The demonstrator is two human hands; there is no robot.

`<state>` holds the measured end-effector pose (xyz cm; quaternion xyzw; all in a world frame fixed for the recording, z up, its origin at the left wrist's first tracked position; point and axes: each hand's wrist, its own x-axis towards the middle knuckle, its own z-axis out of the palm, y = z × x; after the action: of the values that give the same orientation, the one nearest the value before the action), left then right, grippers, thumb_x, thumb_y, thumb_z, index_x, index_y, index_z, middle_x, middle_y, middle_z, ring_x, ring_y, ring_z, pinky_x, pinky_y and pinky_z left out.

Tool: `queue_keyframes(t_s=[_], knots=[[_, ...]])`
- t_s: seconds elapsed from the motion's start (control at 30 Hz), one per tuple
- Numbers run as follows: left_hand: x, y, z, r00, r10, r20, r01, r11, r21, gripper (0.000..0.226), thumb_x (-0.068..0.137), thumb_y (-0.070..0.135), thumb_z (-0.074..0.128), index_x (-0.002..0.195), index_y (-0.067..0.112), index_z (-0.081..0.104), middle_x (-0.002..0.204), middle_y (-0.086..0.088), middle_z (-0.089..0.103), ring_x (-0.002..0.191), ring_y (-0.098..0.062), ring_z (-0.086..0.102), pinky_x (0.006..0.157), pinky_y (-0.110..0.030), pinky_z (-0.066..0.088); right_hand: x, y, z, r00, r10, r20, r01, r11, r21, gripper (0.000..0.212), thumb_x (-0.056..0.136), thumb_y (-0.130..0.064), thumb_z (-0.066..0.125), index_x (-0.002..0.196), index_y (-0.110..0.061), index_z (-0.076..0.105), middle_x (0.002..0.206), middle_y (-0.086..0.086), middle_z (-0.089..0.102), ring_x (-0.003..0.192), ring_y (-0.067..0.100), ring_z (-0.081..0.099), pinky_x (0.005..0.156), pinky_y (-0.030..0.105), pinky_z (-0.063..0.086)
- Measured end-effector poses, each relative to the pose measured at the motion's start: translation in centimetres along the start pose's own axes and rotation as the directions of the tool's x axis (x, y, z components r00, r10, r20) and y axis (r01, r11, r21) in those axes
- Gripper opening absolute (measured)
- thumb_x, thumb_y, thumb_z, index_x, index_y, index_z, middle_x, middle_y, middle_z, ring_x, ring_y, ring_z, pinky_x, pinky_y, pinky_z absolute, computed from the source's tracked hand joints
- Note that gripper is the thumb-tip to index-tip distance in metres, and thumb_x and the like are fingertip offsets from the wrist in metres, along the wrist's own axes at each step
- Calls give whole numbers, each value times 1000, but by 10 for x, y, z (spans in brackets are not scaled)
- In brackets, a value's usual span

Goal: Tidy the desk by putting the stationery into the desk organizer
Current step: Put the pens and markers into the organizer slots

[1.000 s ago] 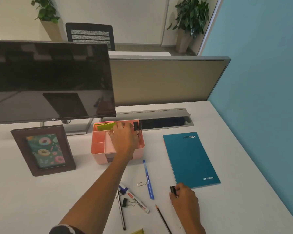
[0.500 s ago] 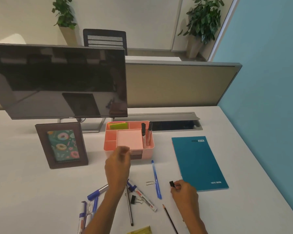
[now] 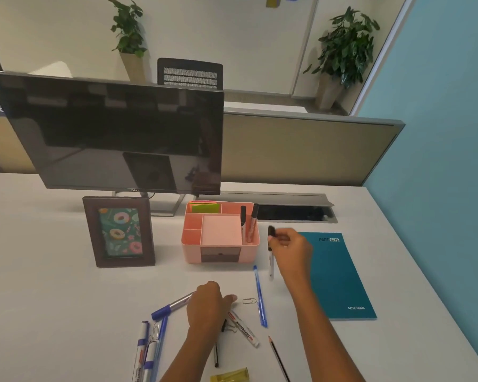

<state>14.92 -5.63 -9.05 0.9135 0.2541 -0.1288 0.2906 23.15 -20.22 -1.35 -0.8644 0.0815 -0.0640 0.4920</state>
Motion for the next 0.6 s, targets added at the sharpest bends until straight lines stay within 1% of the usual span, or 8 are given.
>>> queue_keyframes(t_s=[0.07, 0.13, 0.27, 0.33, 0.43, 0.5, 0.6], knots=[[1, 1, 0, 1000, 9, 10, -9, 999, 38, 37, 80, 52, 68, 74, 20, 50, 67, 7, 58, 57, -8, 57, 57, -20, 45, 10, -16, 0, 998, -59, -39, 61, 996, 67, 18, 83, -18, 69, 100, -11, 67, 86, -3, 66, 77, 7, 61, 62, 7, 43], [1, 1, 2, 1000, 14, 19, -16, 997, 71, 36, 79, 52, 68, 76, 21, 51, 69, 7, 59, 60, -8, 60, 62, -21, 51, 19, -29, 3, 993, -93, -70, 101, 988, 119, 20, 83, -19, 69, 101, -11, 67, 86, -5, 65, 77, 5, 60, 62, 6, 42], [1, -6, 3, 999, 10, 35, -14, 994, 112, 36, 77, 55, 69, 81, 21, 56, 73, 6, 63, 65, -9, 64, 70, -25, 56, 33, -38, 15, 993, -89, -80, 102, 981, 165, 20, 84, -21, 68, 101, -10, 67, 89, 0, 69, 76, 8, 63, 64, 9, 46], [3, -9, 3, 999, 8, 49, -14, 992, 124, 38, 75, 57, 70, 82, 21, 57, 72, 7, 63, 65, -9, 63, 70, -25, 56, 37, -39, 20, 991, -89, -101, 106, 977, 186, 20, 84, -20, 68, 101, -9, 67, 89, 1, 70, 74, 7, 63, 63, 8, 47], [5, -11, 2, 997, -6, 78, -3, 993, 114, 41, 73, 59, 70, 78, 21, 56, 68, 7, 63, 62, -9, 64, 69, -25, 57, 42, -41, 27, 986, -100, -136, 127, 971, 201, 19, 84, -21, 68, 100, -9, 67, 88, -1, 68, 73, 4, 62, 62, 7, 46], [7, -11, 2, 996, -14, 90, 5, 995, 97, 39, 74, 58, 71, 74, 22, 53, 68, 7, 63, 62, -9, 65, 69, -25, 57, 44, -40, 33, 984, -105, -143, 132, 972, 194, 18, 85, -21, 68, 100, -10, 66, 89, -2, 69, 75, 5, 63, 63, 9, 48], [8, -11, 3, 995, -28, 96, 20, 996, 82, 38, 75, 55, 71, 71, 23, 50, 68, 7, 63, 62, -8, 65, 66, -23, 56, 45, -33, 44, 988, -100, -116, 118, 980, 158, 17, 86, -20, 66, 101, -12, 64, 93, 0, 69, 78, 8, 62, 67, 14, 52]])
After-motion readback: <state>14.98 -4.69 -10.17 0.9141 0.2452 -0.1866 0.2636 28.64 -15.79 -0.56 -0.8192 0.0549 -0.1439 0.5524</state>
